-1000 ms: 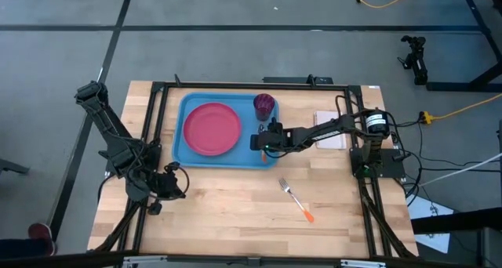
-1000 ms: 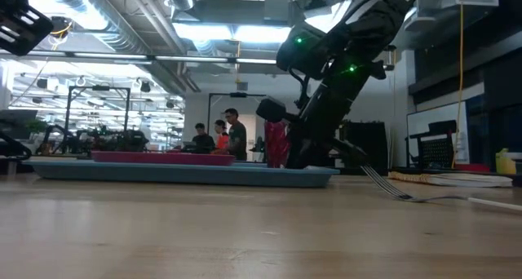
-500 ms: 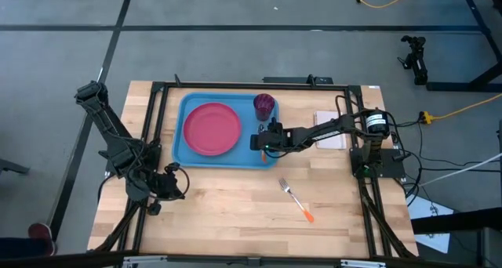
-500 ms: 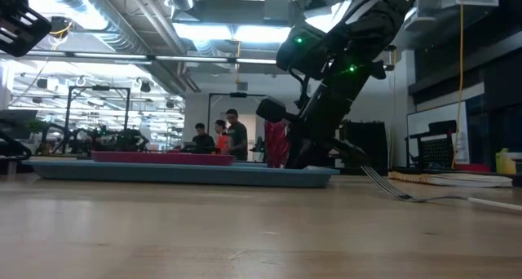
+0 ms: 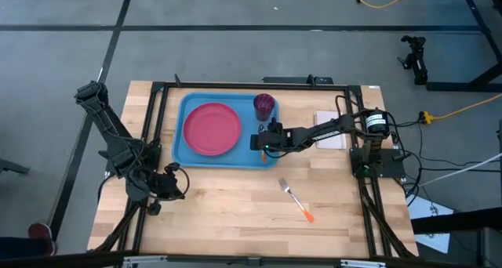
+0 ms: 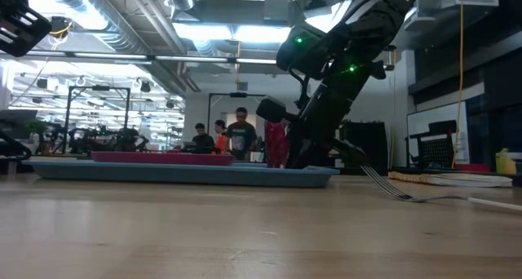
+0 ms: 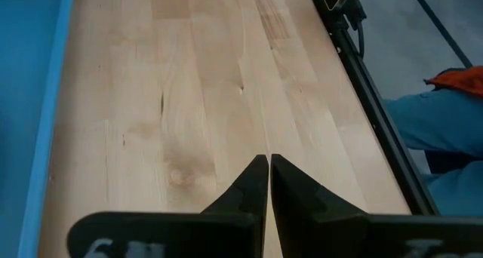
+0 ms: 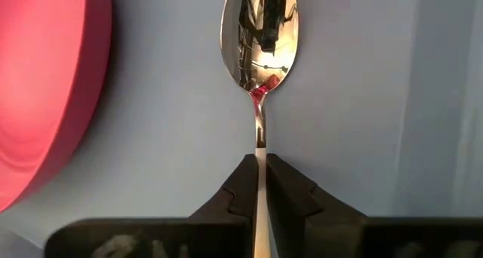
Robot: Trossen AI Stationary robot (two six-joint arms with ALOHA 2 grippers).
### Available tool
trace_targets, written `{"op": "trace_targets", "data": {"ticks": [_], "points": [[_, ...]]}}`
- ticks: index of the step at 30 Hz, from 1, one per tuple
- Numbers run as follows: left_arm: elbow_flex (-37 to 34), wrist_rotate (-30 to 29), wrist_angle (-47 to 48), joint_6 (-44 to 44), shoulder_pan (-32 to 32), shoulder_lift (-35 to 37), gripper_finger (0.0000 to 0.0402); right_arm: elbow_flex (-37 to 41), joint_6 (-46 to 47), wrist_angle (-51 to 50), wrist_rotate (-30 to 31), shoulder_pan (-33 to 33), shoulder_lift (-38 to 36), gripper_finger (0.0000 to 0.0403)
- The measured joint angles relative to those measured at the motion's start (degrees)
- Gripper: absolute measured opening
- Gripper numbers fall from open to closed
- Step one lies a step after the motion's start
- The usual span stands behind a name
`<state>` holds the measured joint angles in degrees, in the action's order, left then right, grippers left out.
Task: Pick and place plate/cup/fork/spoon on tray
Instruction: Put the orange spoon on the blue serving tray to the right side of the pink plate
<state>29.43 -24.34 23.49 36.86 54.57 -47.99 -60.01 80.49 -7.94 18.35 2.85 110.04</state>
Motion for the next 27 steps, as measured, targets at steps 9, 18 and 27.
{"op": "trace_targets", "data": {"ticks": [9,18,27], "points": [[0.0,0.0,0.0,0.0,0.0,0.0,0.0011,0.0,0.0,0.1,0.0,0.0,0.0,0.0026],[0.0,0.0,0.0,0.0,0.0,0.0,0.0011,0.0,0.0,0.5,0.0,0.0,0.0,0.0026],[0.0,0.0,0.0,0.0,0.0,0.0,0.0011,0.0,0.0,0.5,0.0,0.0,0.0,0.0026]]}}
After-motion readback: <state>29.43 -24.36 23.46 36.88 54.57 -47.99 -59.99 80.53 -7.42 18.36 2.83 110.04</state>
